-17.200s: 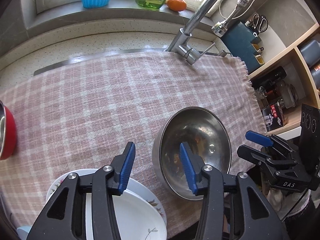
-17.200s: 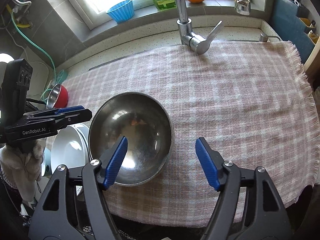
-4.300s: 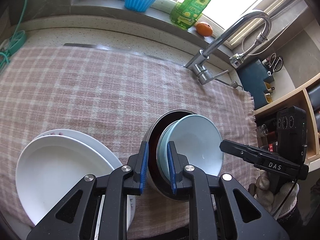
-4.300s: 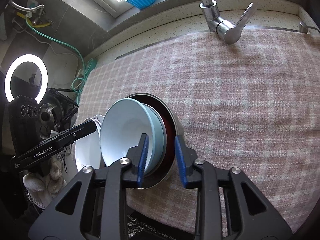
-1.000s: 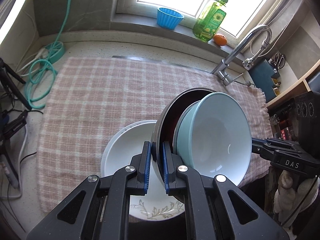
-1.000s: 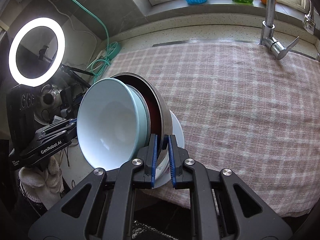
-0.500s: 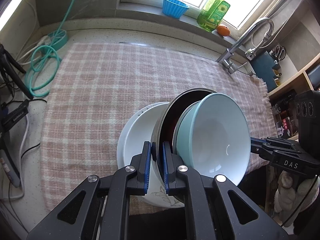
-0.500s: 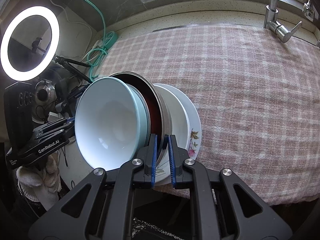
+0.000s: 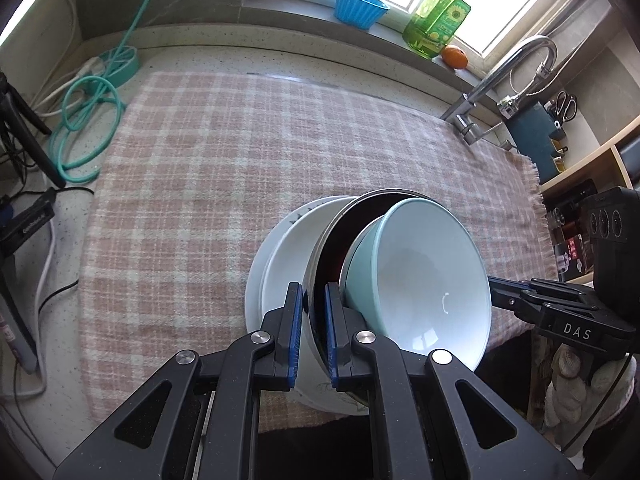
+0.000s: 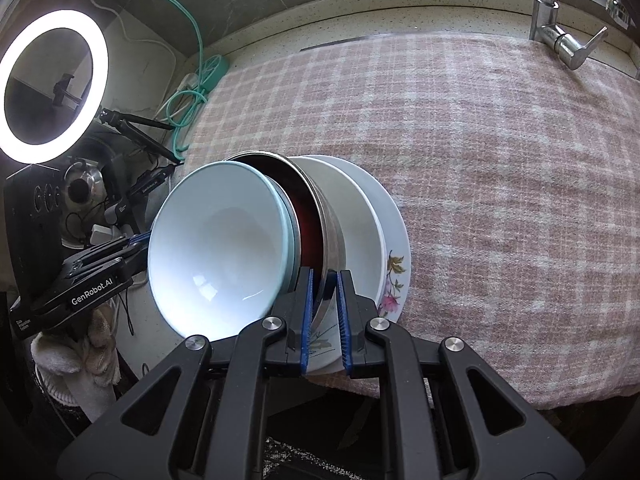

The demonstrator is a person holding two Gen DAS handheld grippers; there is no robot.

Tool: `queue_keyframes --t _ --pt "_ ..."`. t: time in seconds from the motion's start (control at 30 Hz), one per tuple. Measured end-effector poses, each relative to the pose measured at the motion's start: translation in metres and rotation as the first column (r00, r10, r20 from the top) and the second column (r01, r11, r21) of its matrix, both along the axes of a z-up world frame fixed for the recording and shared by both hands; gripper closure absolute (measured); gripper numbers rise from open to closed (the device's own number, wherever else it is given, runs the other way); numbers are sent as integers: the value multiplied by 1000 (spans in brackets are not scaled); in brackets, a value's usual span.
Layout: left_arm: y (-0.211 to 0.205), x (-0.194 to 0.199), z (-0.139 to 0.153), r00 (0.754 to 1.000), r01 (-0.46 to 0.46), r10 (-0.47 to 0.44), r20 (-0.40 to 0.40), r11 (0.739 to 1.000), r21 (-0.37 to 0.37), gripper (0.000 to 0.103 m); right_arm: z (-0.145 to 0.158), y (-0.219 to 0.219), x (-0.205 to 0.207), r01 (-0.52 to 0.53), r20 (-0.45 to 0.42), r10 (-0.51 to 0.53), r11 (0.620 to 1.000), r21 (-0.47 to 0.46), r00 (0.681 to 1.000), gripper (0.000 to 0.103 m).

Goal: Organize plates and bowls
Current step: 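Carry the nested bowls onto the plate stack with the right gripper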

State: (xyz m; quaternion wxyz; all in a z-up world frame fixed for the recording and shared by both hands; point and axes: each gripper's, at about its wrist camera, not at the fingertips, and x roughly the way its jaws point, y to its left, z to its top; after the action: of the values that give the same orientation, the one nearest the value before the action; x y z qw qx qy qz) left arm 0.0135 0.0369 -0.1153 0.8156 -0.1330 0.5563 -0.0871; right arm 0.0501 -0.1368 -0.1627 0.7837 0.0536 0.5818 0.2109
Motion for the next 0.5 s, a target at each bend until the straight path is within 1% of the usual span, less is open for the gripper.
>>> queue_keyframes --t 0.23,0.3,0.37,0.43,0.5 --pt "2 -1 2 1000 -1 1 8 1000 8 95 2 3 -2 -4 21 4 1000 -13 1000 89" --pt "3 -1 1 1000 -3 3 6 1000 7 91 4 2 -3 -1 28 2 1000 -15 1000 89" --pt "4 -2 1 1000 -6 6 7 1000 8 91 6 -1 -5 4 41 -3 1000 -14 999 89" --pt "5 -4 2 1000 -7 6 15 1000 14 91 10 -3 -6 11 58 -11 1000 -13 998 84" --pt "5 -7 4 1000 -10 10 28 1000 20 91 15 -6 -8 15 78 -14 1000 -5 997 74"
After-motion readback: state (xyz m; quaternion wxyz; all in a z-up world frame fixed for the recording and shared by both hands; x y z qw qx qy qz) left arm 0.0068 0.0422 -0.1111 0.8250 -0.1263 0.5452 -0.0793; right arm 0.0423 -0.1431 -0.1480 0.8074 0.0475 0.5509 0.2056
